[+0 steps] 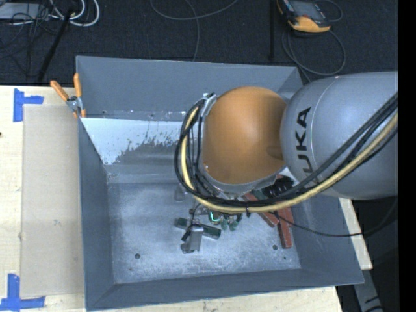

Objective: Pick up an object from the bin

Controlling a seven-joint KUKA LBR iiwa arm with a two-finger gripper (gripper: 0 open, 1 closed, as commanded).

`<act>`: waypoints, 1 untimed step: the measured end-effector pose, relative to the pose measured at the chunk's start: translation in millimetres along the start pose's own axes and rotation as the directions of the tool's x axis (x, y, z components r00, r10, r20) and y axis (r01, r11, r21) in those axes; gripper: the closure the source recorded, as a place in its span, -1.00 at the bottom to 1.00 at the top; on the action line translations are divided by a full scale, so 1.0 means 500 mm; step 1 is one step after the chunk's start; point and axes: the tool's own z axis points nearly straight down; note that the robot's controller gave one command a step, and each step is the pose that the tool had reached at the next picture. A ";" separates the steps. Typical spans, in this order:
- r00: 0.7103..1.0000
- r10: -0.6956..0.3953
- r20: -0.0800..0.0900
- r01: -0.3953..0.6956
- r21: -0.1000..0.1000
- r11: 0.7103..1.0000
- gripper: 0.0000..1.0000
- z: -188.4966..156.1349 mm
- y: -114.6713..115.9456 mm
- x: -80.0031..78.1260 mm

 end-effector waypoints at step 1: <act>0.999 0.045 0.002 -0.045 0.002 0.999 -1.00 0.177 -0.105 -0.085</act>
Offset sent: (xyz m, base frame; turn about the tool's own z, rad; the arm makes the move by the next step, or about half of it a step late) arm 0.0419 -0.0493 -0.0832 0.0405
